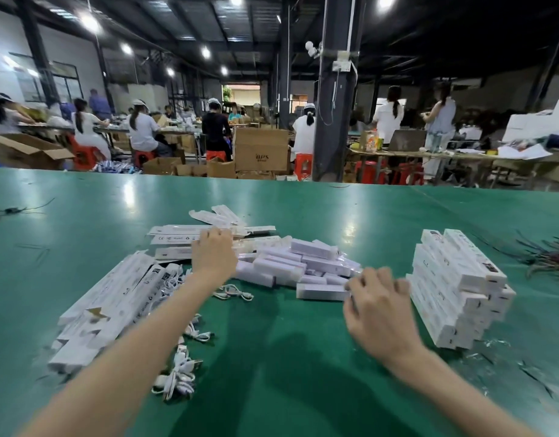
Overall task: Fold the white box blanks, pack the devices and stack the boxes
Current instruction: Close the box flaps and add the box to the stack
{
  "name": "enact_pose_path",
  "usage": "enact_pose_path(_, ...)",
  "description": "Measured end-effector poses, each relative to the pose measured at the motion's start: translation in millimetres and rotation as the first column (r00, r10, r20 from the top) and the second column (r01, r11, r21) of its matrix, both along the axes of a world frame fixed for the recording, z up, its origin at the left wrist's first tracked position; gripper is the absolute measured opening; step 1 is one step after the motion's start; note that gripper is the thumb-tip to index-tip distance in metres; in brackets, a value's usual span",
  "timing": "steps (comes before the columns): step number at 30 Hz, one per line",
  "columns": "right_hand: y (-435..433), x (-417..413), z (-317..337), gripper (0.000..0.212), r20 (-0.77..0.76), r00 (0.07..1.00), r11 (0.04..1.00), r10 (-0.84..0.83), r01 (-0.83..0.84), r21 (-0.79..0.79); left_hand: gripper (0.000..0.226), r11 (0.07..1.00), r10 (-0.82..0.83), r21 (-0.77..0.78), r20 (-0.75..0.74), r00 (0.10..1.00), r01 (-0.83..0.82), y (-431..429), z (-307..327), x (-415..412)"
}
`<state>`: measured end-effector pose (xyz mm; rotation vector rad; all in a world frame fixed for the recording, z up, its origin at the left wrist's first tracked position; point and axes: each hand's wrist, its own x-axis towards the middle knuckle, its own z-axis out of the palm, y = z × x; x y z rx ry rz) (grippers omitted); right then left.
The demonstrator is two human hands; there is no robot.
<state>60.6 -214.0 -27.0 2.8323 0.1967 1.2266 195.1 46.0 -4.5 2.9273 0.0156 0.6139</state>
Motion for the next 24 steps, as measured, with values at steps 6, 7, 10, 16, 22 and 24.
enact_pose_path(6,19,5,-42,0.014,-0.127,0.970,0.977,0.209,-0.212,-0.010,0.051,0.923,0.117,0.372,-0.036,0.992,-0.095,72,-7,60)
enact_pose_path(7,19,7,-43,0.013,-0.118,0.967,0.973,0.228,-0.229,0.001,0.051,0.913,0.114,0.397,-0.042,0.993,-0.088,77,-11,67)
enact_pose_path(10,22,13,-44,0.010,-0.111,0.953,0.959,0.282,-0.280,0.031,0.045,0.910,0.101,0.409,-0.053,0.993,-0.071,84,-20,79)
enact_pose_path(16,27,26,-42,0.008,-0.111,0.947,0.952,0.301,-0.292,0.086,0.037,0.872,0.070,0.485,0.002,0.998,-0.062,89,-22,87)
enact_pose_path(22,28,23,-42,0.014,-0.145,0.941,0.952,0.304,-0.293,0.092,0.033,0.849,0.023,0.527,-0.115,0.993,0.041,85,-19,87)
enact_pose_path(24,29,22,-41,0.014,-0.148,0.939,0.950,0.309,-0.297,0.098,0.021,0.893,-0.008,0.442,-0.173,0.985,0.085,80,-16,82)
